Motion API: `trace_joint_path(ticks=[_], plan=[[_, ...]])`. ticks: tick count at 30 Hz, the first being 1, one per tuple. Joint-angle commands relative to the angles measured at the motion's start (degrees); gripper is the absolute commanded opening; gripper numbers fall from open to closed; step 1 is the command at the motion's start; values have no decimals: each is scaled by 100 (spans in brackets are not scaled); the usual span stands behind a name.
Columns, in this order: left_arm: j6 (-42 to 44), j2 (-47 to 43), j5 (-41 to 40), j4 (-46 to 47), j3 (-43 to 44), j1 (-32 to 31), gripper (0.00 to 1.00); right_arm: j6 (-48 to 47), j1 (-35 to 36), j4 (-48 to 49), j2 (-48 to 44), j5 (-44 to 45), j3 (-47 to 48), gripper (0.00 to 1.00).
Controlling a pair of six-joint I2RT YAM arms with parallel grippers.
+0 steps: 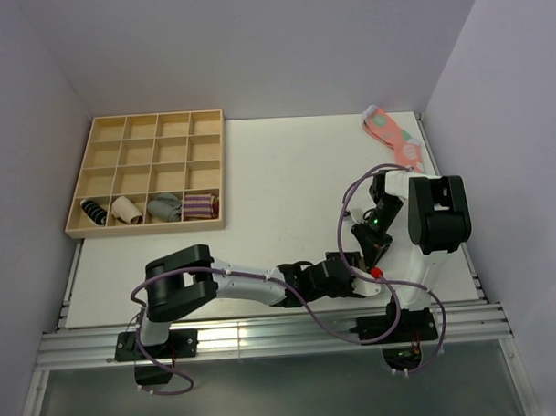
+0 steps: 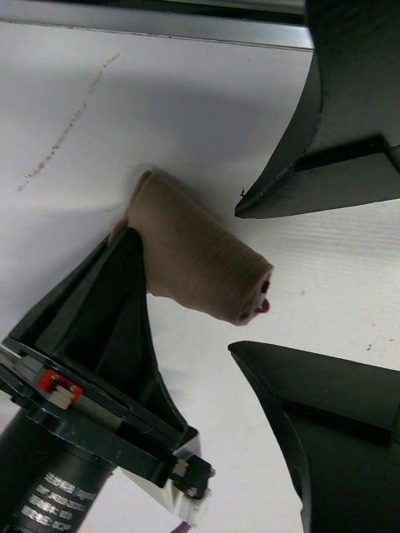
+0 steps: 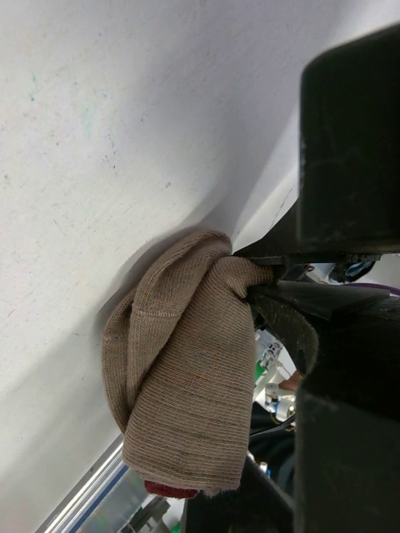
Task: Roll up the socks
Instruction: Roll the sock at the center of the board, then pick up the sock at the center of the board.
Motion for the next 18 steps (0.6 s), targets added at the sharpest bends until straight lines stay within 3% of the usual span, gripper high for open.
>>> trace_joint_path(ticks=[1, 18], plan=[[262, 128, 298, 354, 308, 18, 66, -108, 36, 442, -159, 131, 75, 13], [-27, 594, 1256, -58, 792, 466, 66, -161, 36, 486, -19, 131, 83, 12]])
